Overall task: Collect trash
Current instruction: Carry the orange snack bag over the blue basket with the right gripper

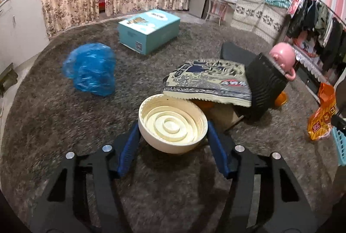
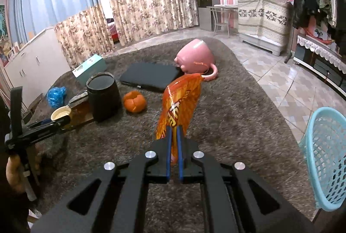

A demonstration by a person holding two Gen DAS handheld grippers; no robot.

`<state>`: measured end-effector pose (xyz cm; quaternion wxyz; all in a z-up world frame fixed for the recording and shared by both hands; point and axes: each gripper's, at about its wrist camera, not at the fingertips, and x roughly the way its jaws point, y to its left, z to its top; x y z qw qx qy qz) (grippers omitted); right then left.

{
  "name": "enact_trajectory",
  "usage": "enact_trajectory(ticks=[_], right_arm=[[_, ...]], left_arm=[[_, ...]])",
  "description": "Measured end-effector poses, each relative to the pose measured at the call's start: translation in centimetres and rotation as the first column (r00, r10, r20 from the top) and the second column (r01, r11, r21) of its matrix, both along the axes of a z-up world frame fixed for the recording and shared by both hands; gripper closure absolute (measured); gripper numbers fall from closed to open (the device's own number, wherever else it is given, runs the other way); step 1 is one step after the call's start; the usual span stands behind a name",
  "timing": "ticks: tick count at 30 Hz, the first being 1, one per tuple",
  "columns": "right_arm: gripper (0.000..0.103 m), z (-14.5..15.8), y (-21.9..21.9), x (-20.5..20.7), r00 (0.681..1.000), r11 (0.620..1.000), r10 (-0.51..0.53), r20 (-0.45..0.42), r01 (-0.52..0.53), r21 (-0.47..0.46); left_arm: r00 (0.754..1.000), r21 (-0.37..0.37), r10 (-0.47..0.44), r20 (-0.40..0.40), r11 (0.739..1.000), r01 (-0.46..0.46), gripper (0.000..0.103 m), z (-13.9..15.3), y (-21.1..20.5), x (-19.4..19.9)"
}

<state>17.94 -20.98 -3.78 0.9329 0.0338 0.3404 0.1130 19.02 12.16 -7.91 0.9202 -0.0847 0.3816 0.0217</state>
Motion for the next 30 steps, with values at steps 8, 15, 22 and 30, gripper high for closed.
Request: enact_trajectory(ticks=[8, 15, 22, 30], right_arm=[[0.098, 0.9, -1.9, -1.2, 0.999, 1.0, -0.015, 0.032, 0.014, 0.024], [0.098, 1.4, -4.0, -2.4, 0.998, 0.999, -0.042, 0.047, 0.041, 0.019], [0.098, 2.3, -7.5, -3.2, 0.991, 0.993, -0.118, 0.067, 0.117, 0.011], [0.098, 3.8, -14.3, -4.9, 0.954, 0.958, -0.285, 0.096, 0.287, -0.01]], left_arm=[[0.993, 0.018, -0.001, 0.118, 1.0, -0.002, 0.043, 4.5, -1.1, -3.7], [0.984, 0.031, -0.057, 0.17, 0.998, 0.053, 0.043, 6.4, -5.5, -2.7], [0.964, 0.049, -0.162, 0.212, 0.987, 0.155, 0.043, 7.6, -12.3, -0.5], [0.913, 0.05, -0.307, 0.268, 0.951, 0.305, 0.043, 8.7, -21.8, 1.1]])
